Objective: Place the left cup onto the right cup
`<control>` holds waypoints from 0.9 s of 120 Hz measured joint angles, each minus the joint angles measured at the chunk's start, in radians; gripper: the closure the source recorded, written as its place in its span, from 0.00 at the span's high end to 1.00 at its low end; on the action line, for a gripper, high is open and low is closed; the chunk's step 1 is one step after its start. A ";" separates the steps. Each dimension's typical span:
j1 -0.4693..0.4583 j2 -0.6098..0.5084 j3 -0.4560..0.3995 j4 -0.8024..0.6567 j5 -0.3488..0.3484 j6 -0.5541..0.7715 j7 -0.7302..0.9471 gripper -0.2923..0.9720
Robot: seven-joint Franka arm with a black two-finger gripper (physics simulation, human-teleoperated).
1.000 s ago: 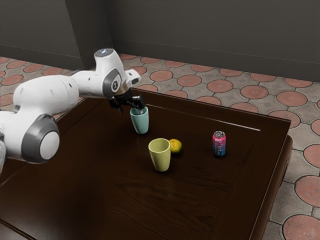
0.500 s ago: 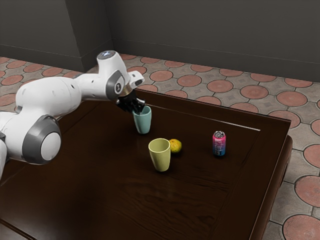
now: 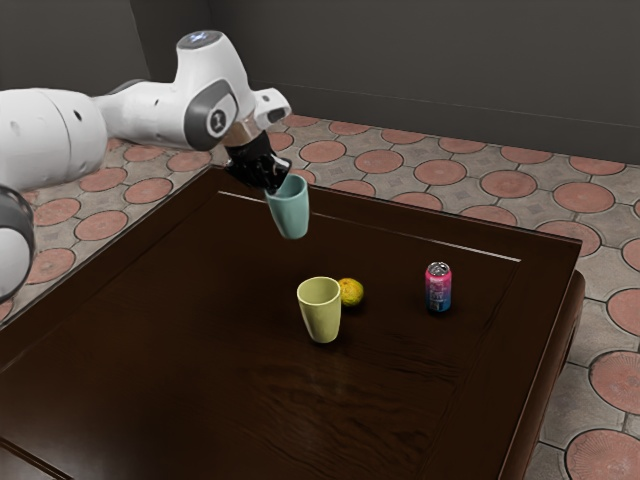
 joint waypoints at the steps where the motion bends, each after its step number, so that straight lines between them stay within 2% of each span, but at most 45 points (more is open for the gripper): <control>1: -0.004 -0.011 -0.003 -0.007 0.006 -0.005 -0.005 0.15; 21: -0.044 -0.133 -0.101 -0.098 0.103 -0.095 -0.126 0.15; 36: -0.051 -0.171 -0.153 -0.180 0.137 -0.129 -0.229 0.15; 57: -0.042 -0.148 -0.162 -0.221 0.150 -0.126 -0.343 0.15; 108: -0.038 -0.082 -0.161 -0.192 0.164 -0.065 -0.484 0.15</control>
